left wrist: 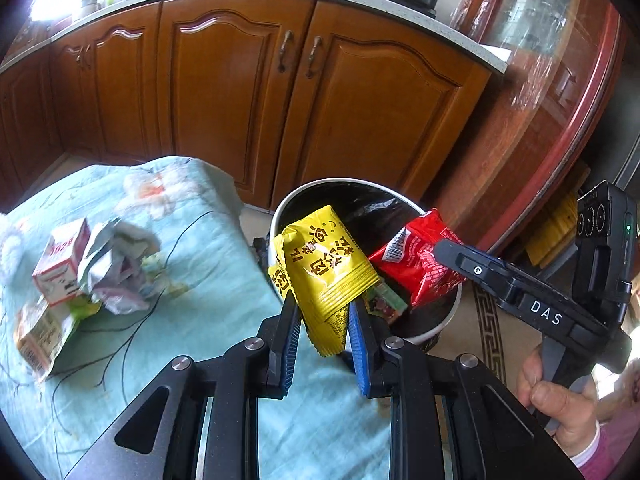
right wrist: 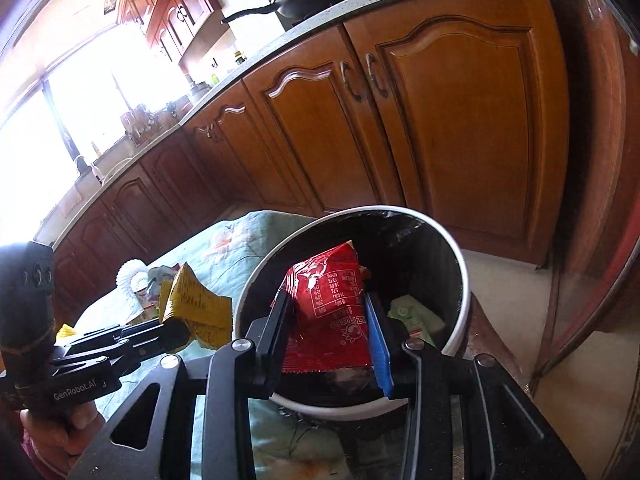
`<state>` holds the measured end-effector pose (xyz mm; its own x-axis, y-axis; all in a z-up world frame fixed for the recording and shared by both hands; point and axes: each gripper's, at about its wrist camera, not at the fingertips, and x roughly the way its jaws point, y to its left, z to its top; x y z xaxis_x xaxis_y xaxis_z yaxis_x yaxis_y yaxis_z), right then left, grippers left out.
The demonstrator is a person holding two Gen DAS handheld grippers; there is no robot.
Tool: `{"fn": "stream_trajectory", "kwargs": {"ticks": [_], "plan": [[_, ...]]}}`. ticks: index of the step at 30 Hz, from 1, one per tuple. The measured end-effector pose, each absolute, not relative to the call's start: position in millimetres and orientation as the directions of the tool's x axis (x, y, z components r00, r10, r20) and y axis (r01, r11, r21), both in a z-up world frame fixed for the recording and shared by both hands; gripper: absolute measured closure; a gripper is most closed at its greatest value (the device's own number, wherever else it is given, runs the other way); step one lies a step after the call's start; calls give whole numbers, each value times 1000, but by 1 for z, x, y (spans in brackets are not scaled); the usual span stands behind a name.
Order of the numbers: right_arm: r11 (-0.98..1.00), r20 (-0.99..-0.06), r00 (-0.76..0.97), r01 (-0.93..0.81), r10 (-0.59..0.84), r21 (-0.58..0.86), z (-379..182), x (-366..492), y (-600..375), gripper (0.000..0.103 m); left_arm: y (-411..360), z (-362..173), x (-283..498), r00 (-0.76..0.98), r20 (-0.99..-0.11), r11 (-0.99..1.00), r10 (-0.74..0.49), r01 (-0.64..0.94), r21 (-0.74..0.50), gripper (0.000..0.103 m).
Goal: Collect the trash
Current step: 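Carry the gold bag and red bag over the bin and open both tools, then move both tools back to the table toward the juice pouch and foil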
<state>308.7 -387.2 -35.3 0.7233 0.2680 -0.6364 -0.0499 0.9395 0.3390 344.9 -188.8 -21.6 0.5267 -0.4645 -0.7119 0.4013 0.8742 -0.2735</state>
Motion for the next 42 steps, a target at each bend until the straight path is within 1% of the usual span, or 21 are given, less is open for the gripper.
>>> {"fn": "stream_trajectory", "kwargs": {"ticks": [8,12,15,16,17,18,25,28,30,36,42], "plan": [[941,-669,696,-25,258,338,-43,329,-407,65,-222,-36,383,460,-759,864,-461,429,-264,80],[944,-682,687,-17,251,330,-48,334,-412,62,-232,-43,396,447,-769,863,-456,432,-260,79],[941,-681,685,-22,260,337,-48,335,-413,58,-240,-46,400,445,-774,866,-451,428,-258,69],[941,-680,685,-21,261,339,-48,336,-413,53,-242,-46,400,445,-773,866,-452,426,-261,62],[940,-679,686,-21,261,341,-48,336,-414,47,-243,-47,399,447,-773,868,-450,423,-261,53],[939,-676,690,-19,260,342,-48,335,-414,43,-243,-47,400,450,-772,870,-450,418,-264,49],[931,-658,705,-5,263,366,-45,326,-416,41,-228,-42,381,479,-752,872,-453,412,-263,49],[923,-643,715,-6,274,386,-43,318,-411,34,-216,-43,368,492,-745,878,-449,400,-265,49],[917,-632,722,-12,283,398,-42,311,-405,28,-207,-44,360,499,-744,883,-445,385,-269,48],[903,-607,723,-54,330,427,-41,292,-376,19,-170,-49,331,519,-743,901,-422,333,-279,48],[891,-602,705,-94,374,444,-46,280,-341,18,-121,-54,306,539,-746,920,-391,246,-305,48]]}}
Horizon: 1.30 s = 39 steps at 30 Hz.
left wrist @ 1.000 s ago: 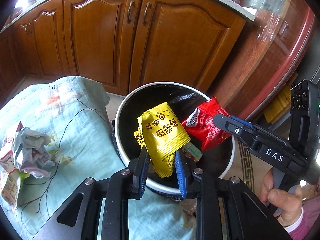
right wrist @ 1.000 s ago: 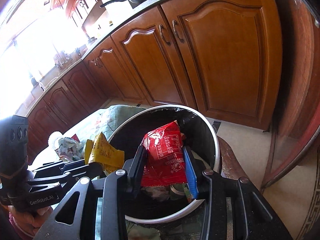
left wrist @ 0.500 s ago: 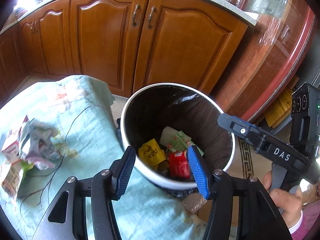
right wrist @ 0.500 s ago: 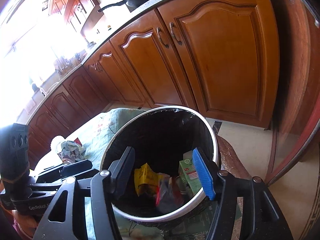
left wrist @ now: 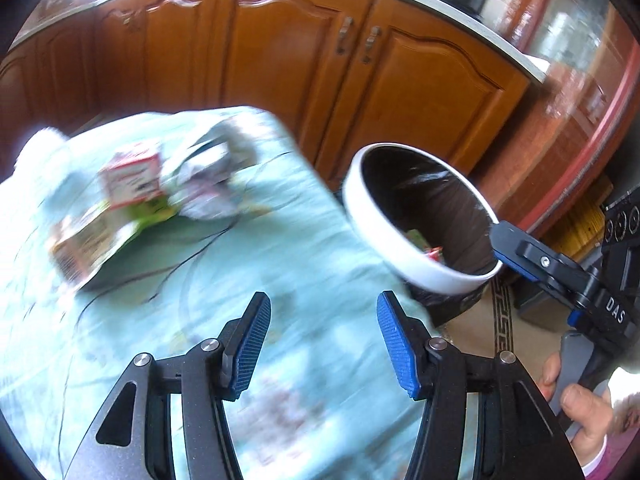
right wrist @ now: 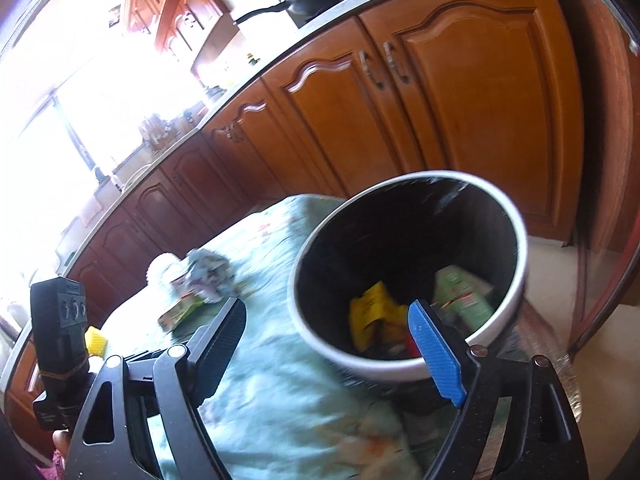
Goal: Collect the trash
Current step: 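Move both tools back to the table toward the juice pouch and foil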
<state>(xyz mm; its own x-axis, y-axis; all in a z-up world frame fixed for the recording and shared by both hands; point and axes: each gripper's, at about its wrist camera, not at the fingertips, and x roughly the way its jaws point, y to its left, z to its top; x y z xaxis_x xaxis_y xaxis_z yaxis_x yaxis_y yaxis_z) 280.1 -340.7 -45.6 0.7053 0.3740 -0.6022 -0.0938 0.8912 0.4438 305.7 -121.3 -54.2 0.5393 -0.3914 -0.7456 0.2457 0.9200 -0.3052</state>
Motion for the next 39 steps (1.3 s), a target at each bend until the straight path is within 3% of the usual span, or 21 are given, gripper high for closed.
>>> {"fn": "stream_trajectory", "kwargs": {"ticks": [18,32,39], "plan": [[872,-642,610,-192,465,450,-68,281,-254,18,-11,-59,278,594,-752,944,-285,36,-329,48],[841,-613,602,-205,512,501,-64,320,-217,18,42,-61,312,632,-738,932,-237,-65,-356,35],[822,-602,587,-215,540,527,-67,349,-195,18,63,-73,345,627,-729,896,-274,-109,-431,32]]}}
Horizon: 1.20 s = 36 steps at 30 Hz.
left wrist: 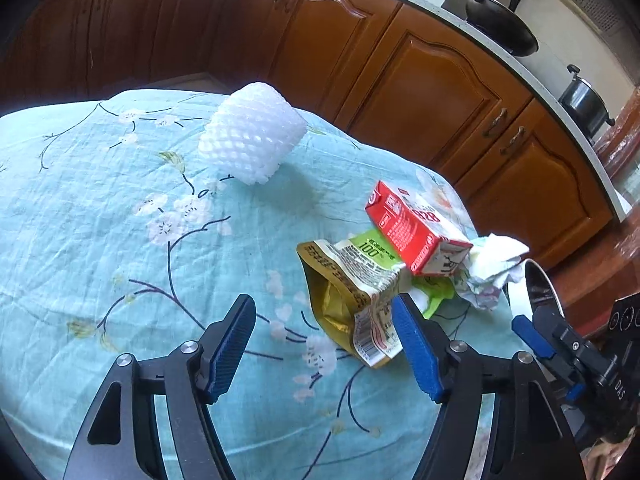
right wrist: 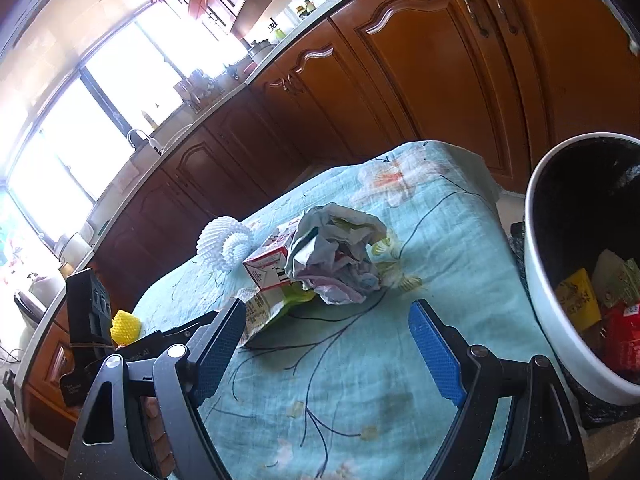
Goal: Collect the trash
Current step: 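Move both tools back to the table toward the juice pouch and foil, then grasp the green juice pouch with the left tool while the right tool grasps the crumpled foil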
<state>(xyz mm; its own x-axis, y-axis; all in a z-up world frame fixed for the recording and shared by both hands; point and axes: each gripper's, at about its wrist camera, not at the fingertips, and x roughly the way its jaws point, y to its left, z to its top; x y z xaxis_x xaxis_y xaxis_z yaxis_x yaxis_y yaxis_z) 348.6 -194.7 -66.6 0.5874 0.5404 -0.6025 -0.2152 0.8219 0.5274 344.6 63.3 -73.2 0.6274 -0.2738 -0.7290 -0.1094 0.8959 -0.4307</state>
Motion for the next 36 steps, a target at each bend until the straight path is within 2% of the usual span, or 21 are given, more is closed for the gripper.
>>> {"fn": "stream_trajectory", "kwargs": {"ticks": [7,8,10,11,12,13,14,16,22,30,33,36], "plan": [[802,-598,578,-183,555,568,-76,376,-188,19,63,-81,370,622,-721,886,-306,-91,-455,32],[799,-598,575,-179,558,574,-77,378,-188,24,62,-84,374,615,-726,889,-307,-87,-450,32],[802,-608,566,-177,557,571,-80,381,-188,45,58,-87,378,605,-733,893,-311,-76,-443,33],[807,-616,561,-174,553,565,-81,381,-188,62,56,-89,379,602,-735,898,-311,-68,-436,33],[809,-620,559,-174,551,562,-81,380,-189,74,53,-89,379,604,-736,904,-306,-57,-423,34],[811,-620,560,-177,549,558,-81,378,-189,75,50,-89,378,607,-735,909,-303,-48,-414,38],[813,-619,564,-183,547,552,-80,376,-189,78,46,-88,377,606,-731,910,-314,-29,-414,47],[819,-620,564,-198,545,539,-78,370,-188,80,39,-88,373,598,-728,909,-335,3,-416,55],[827,-622,563,-230,544,514,-72,344,-193,81,18,-81,346,616,-724,933,-310,52,-355,62],[841,-617,591,-226,520,492,-65,310,-215,81,5,-62,287,710,-678,975,-191,57,-214,64],[841,-619,590,-221,518,493,-65,303,-220,81,10,-69,272,679,-701,970,-218,70,-234,63],[842,-622,588,-218,517,494,-67,295,-224,81,17,-70,261,691,-702,976,-175,29,-215,64]]}}
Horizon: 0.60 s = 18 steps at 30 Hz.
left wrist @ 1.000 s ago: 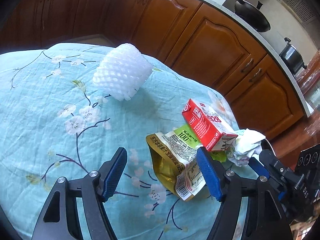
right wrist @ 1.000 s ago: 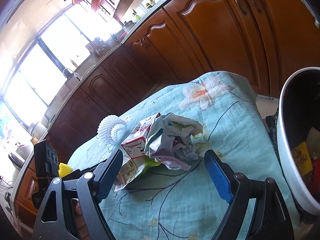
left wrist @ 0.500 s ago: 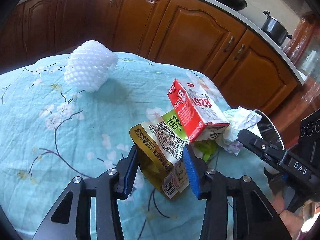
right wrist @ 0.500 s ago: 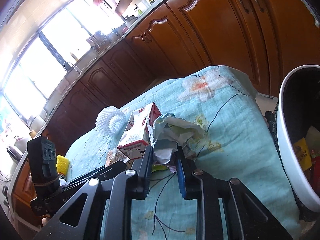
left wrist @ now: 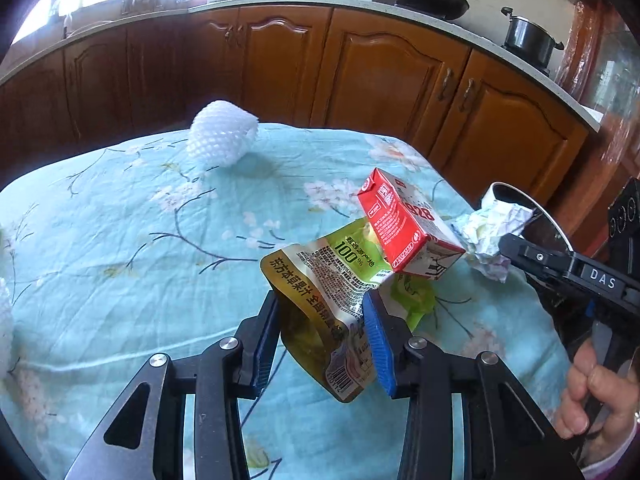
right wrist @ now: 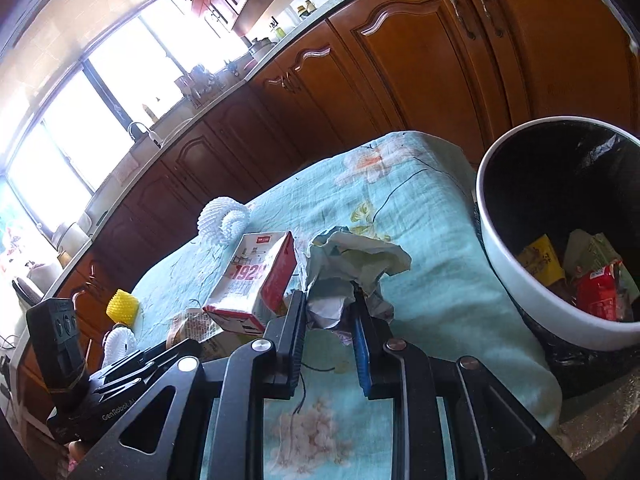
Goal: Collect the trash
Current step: 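Grasp the green juice pouch with the left tool while the right tool grasps the crumpled foil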
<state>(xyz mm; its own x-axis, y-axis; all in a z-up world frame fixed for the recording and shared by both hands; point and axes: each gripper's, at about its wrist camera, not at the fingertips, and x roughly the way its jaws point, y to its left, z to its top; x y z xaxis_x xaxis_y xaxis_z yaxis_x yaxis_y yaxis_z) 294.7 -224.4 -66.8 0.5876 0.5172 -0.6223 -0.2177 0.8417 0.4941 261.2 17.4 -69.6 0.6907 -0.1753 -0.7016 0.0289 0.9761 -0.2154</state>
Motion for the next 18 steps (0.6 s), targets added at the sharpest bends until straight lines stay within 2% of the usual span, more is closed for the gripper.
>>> {"fn": "stream_trajectory", "kwargs": {"ticks": [5,9,12,15,18], "plan": [[842,-622,590,-214,515,495,-68,285,-228,81,48,-58,244,762,-645,965,-61,-120,-233,64],[840,-615,595,-211,517,501,-68,282,-228,81,39,-43,233,808,-580,982,102,-174,-70,64],[835,-610,595,-213,523,507,-68,280,-227,81,15,-44,227,814,-559,987,155,-154,49,64],[833,-610,592,-212,526,512,-69,278,-227,81,-10,-49,221,826,-541,987,160,-116,114,64],[834,-610,596,-209,523,510,-69,275,-229,81,-25,-47,211,837,-534,992,122,-88,88,64]]}}
